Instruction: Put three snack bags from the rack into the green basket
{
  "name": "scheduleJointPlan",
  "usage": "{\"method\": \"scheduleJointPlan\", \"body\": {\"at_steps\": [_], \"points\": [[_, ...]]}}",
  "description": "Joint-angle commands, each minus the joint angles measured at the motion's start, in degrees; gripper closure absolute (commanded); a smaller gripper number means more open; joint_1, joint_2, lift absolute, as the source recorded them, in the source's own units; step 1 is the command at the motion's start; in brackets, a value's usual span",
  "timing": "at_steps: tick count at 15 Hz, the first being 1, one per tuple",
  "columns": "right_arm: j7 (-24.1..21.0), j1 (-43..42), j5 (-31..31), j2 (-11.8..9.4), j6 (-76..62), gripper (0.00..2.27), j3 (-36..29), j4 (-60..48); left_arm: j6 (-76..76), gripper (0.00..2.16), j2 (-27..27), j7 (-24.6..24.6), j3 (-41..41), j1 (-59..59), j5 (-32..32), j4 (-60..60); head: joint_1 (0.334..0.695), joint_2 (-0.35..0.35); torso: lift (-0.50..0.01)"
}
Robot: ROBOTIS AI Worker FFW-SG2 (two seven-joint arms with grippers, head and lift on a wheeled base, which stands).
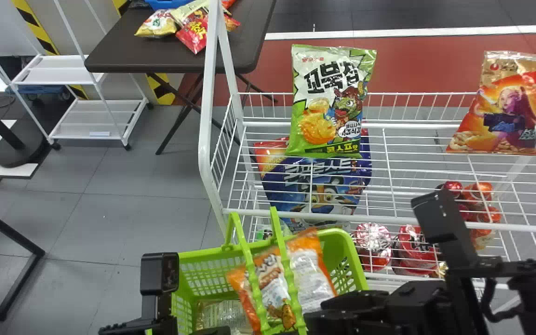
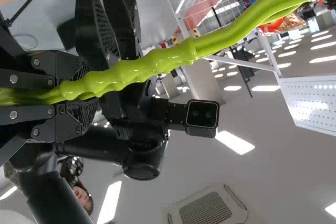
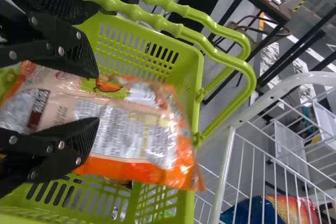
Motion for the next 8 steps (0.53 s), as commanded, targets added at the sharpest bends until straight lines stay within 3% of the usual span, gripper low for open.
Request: {"method": "scheduleJointPlan", "body": {"at_steps": [1, 3, 4, 7, 8], "points": [[-0.3, -0.2, -1.0, 0.2, 0.0, 0.05, -4.4, 0.1, 0.0, 2.15, -0.1, -0.1, 0.1, 0.0, 0.0, 0.0, 0.695, 0.105, 0.0], [-0.1, -1.0, 0.0, 0.3, -4.4, 0.05, -8.5, 1.5, 0.0, 2.15, -0.1, -0.2, 0.2, 0.0, 0.0, 0.0, 0.695, 0.072, 0.0], [0.2, -1.4, 1.4, 0.1, -9.1, 0.04, -10.4, 3.2, 0.0, 2.15, -0.1, -0.4, 0.3, 0.0, 0.1, 0.1, 0.695, 0.021, 0.0], [0.4, -2.9, 10.1, -1.2, -21.1, 0.04, -12.6, 7.9, 0.0, 2.15, -0.1, -0.4, 0.4, 0.0, 0.3, 0.2, 0.695, -0.072, 0.0], [0.1, -3.6, 12.9, -1.8, -25.8, 0.04, -12.6, 10.3, 0.0, 2.15, -0.1, -0.5, 0.4, 0.0, 0.4, 0.3, 0.695, -0.132, 0.0]]}}
